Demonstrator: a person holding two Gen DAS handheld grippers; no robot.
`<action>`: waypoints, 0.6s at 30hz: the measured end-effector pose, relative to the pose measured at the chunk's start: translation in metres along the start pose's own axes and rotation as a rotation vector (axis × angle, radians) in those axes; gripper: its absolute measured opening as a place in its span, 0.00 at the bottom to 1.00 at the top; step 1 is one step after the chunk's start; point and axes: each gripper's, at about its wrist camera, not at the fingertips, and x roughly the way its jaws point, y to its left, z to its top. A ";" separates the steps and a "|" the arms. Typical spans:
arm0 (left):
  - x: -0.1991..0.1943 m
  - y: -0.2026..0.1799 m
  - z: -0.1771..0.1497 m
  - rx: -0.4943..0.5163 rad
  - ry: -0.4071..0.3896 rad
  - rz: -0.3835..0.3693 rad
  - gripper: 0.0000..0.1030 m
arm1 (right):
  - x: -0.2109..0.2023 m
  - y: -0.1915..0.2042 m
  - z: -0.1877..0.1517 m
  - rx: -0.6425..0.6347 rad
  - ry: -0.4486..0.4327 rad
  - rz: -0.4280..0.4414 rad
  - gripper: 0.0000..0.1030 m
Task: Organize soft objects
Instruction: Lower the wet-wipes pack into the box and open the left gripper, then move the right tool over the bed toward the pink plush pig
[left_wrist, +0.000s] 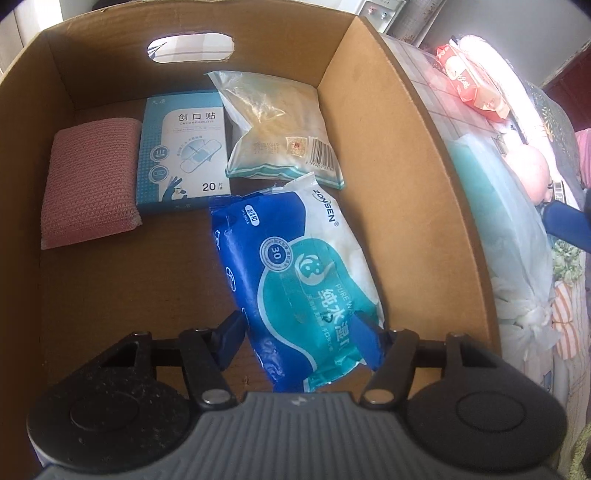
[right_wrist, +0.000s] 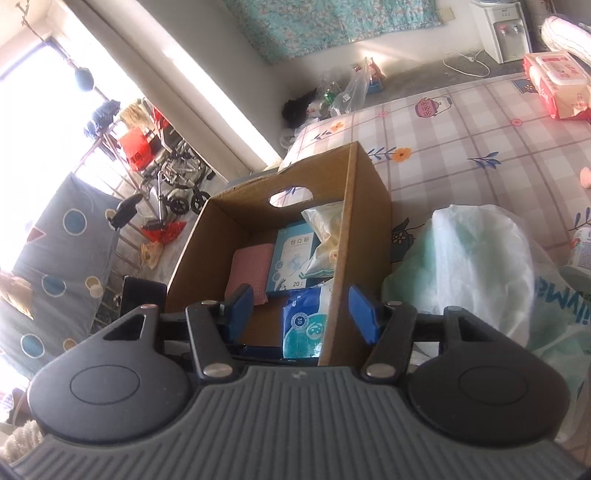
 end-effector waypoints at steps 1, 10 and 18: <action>0.001 -0.003 0.002 0.013 -0.009 0.005 0.62 | -0.002 -0.006 0.000 0.017 -0.005 0.004 0.56; 0.004 -0.015 0.014 0.079 -0.026 0.046 0.63 | -0.006 -0.043 -0.018 0.104 -0.009 0.026 0.56; -0.018 -0.028 0.010 0.145 -0.078 0.160 0.81 | -0.026 -0.058 -0.043 0.137 -0.085 0.064 0.58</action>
